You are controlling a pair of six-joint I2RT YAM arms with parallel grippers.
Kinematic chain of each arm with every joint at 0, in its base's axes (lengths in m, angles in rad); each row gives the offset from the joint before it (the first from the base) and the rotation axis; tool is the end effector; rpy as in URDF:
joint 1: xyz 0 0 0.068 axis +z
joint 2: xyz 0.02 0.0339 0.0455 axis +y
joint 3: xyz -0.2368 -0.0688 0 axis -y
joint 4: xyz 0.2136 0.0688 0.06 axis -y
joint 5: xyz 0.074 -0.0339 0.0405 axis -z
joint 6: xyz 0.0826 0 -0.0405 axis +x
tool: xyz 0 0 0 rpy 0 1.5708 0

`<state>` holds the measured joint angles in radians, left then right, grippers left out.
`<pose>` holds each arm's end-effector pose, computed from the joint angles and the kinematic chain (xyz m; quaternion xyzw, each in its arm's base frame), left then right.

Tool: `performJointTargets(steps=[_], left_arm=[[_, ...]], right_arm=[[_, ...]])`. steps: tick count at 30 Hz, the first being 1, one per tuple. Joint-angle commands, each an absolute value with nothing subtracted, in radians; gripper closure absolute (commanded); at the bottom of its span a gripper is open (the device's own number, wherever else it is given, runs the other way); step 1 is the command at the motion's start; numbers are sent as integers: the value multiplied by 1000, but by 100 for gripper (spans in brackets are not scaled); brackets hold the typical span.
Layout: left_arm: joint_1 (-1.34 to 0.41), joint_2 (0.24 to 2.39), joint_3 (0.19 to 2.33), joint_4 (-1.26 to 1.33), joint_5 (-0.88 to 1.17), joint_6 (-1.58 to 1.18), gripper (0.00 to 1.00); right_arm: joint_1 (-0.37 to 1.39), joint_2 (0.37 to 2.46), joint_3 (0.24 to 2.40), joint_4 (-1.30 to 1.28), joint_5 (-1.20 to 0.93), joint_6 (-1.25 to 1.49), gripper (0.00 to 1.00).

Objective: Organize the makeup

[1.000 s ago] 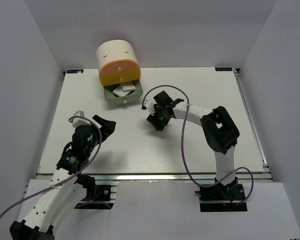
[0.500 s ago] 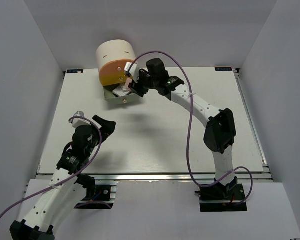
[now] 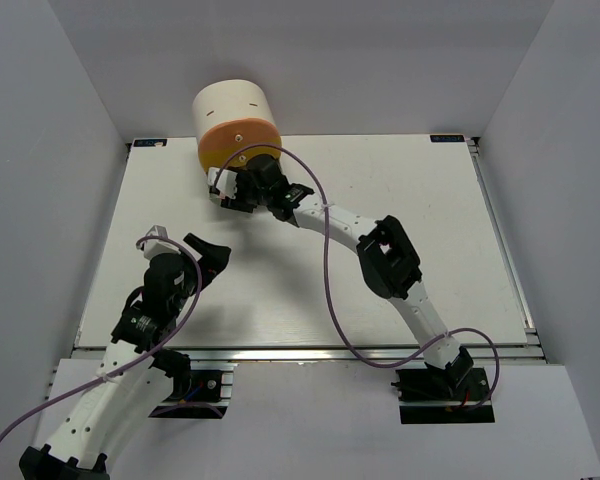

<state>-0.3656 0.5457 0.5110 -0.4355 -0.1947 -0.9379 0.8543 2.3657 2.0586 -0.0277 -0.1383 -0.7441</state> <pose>0.1657 -0.0463 0.2187 -0.2882 0.7995 -0.2498 0.4640 0.3578 0.4282 0.2208 -0.6107 0.5383 0.0881 0.5740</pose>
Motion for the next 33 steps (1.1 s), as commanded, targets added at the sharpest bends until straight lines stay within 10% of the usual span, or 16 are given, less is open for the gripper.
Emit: performJointTargets(steps=[1,13,23,33], left_arm=[[-362,537,506,-448,-201,-945,2],[-362,529,495,-453,-196,-950,2],[-362,529,503,-462,-207,-950,2],[-362,535,528,-463,-210,-939,2]], right_arm=[[845,2356,2143,78,-75,-827,100],[848,2387,2098,207,-17,-868,89],[850,2419,2072,259,31,-908,23],[850,2311,2011,252,37,-841,14]])
